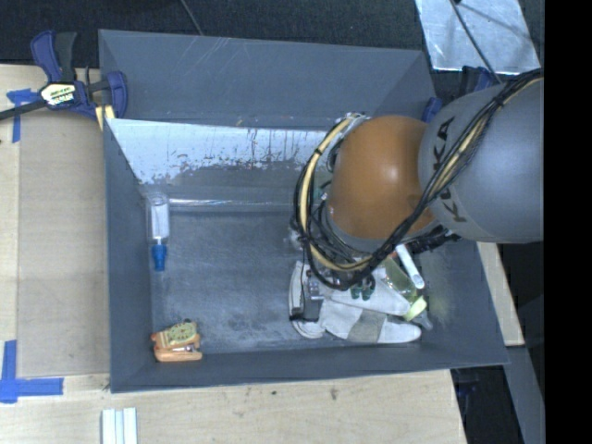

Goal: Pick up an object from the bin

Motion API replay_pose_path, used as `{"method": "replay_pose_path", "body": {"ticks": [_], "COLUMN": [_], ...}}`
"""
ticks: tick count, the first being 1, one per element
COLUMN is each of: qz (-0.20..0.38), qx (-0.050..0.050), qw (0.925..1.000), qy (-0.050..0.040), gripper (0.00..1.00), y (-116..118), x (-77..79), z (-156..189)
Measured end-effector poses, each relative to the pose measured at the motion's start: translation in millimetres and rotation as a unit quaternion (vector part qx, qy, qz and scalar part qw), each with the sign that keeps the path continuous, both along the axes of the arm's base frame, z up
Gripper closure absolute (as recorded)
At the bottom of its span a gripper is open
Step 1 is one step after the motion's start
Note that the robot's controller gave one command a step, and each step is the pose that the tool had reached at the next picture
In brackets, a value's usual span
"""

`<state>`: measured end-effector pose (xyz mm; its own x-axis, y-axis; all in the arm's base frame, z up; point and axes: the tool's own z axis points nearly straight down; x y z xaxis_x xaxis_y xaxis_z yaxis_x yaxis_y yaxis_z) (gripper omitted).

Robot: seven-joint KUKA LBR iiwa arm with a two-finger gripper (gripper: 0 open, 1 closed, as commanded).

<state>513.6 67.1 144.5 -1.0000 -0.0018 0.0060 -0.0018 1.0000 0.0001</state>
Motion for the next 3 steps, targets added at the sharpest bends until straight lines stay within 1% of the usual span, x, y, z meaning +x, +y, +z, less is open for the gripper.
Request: {"method": "replay_pose_path", "body": {"ticks": [1, 2, 3], "qz": [-0.001, 0.009, -0.001], "qx": [0.000, 0.001, -0.002], "qw": [1.0000, 0.9999, 1.0000], "qy": [-0.0042, -0.0048, -0.0054], "gripper": [0.00, 0.00, 0.00], "y": [-0.3, -42.1, -70.6], "x": [1.9, 5.8, 20.0], "z": [4.5, -12.5, -35.9]}}
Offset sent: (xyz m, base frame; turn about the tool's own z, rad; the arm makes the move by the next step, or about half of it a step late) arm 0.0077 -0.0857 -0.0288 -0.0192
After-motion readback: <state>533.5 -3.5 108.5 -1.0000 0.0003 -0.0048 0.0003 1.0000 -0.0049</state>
